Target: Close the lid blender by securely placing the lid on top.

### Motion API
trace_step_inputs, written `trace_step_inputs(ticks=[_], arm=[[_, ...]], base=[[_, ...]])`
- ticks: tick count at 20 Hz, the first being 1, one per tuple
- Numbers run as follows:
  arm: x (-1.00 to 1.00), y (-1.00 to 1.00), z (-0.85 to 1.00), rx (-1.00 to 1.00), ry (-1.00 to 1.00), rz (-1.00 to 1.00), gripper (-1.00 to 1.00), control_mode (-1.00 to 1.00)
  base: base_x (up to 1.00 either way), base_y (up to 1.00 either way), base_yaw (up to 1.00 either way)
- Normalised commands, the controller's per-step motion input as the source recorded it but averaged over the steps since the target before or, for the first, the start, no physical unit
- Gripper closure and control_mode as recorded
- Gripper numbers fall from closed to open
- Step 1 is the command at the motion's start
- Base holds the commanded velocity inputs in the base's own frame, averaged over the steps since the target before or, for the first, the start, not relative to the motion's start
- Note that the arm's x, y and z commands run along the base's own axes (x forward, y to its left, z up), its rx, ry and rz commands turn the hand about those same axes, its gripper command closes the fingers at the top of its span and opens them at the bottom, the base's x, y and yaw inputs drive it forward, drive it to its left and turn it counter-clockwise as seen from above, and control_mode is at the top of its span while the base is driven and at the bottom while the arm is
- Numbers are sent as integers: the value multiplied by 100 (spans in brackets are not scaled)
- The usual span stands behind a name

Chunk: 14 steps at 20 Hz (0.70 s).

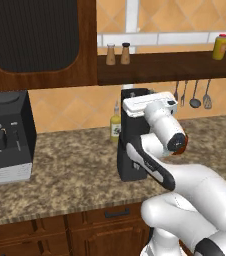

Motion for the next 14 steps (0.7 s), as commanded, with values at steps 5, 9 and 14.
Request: trace_step_inputs(ticks=[5, 9, 14], arm=[[-98, -43, 17, -4, 63, 0, -100, -100], [-98, -40, 5, -7, 71, 0, -100, -100], [-100, -44, 1, -8, 66, 0, -100, -100]], base=[[0, 0, 0], [0, 0, 0], [0, 0, 0]])
